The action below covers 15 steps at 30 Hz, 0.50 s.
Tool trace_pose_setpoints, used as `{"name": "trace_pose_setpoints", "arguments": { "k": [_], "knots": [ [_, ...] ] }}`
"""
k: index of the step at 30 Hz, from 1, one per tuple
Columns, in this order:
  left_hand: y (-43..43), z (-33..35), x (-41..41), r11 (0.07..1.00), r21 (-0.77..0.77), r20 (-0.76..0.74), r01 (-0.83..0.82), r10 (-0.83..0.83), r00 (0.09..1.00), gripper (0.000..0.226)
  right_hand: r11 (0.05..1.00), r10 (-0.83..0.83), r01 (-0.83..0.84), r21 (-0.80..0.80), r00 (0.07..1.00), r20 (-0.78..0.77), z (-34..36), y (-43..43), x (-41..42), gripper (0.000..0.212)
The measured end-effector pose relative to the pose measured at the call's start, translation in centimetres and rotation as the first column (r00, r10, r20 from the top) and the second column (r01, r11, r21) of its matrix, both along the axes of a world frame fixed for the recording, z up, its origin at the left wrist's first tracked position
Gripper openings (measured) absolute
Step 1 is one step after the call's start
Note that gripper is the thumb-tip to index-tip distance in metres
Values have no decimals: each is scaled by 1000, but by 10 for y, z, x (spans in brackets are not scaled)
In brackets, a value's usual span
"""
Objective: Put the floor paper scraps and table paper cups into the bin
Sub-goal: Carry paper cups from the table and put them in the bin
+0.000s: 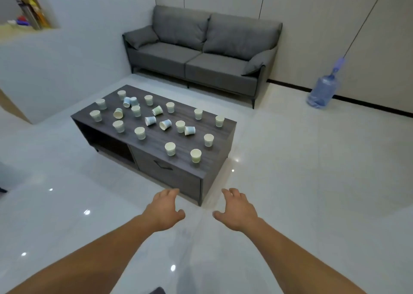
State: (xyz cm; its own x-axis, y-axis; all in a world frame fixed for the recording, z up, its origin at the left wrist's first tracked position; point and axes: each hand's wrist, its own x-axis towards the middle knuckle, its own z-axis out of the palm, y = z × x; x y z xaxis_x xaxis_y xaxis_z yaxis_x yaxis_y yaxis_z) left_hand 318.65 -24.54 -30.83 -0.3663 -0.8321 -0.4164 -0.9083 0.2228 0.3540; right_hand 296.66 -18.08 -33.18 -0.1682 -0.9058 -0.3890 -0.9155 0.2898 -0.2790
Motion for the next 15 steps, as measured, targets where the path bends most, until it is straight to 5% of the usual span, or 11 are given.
{"name": "trace_pose_setpoints", "arguments": {
  "k": [15],
  "knots": [
    [-244,-40,-27,995,100,-57,-9,14,998,73,997,11,-8,83,999,-34,-34,-239,-22,82]
  ]
}}
